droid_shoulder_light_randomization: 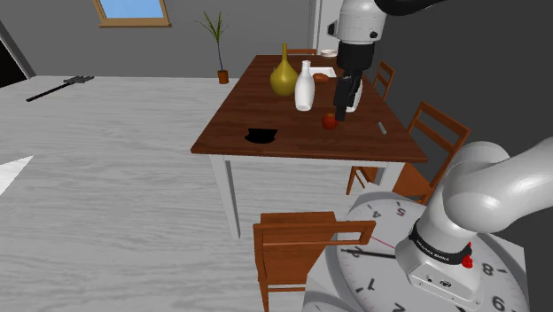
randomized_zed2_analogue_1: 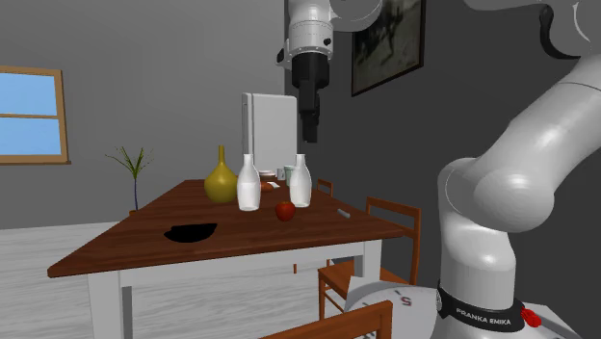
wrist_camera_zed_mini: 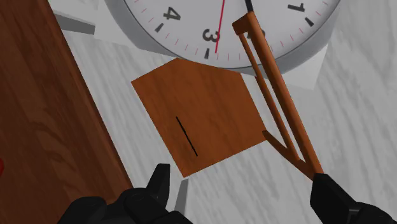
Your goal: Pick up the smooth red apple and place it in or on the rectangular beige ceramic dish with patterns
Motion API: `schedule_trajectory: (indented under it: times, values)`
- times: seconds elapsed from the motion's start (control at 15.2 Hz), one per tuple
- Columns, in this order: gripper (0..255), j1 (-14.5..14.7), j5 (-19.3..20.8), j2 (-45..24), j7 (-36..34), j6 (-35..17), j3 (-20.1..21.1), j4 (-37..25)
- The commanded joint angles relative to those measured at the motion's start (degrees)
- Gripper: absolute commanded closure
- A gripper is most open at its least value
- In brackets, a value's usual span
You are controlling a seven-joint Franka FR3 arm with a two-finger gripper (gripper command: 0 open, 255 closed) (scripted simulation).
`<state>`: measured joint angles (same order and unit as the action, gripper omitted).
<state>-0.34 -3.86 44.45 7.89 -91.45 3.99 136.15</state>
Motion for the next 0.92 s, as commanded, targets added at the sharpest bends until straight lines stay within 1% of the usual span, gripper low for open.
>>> schedule_trajectory:
  times: [0.0, 0.46, 0.86]
  values:
    - [0, 0.00, 0.00, 0.00, 0.00, 0.00, 0.00, 0.00]
    - [0, -3.04, 4.10, -6.49, 7.82, -9.03, -6.87, 1.78]
    - [0, -5.06, 6.15, -14.70, 14.35, -16.66, -12.68, 0.42]
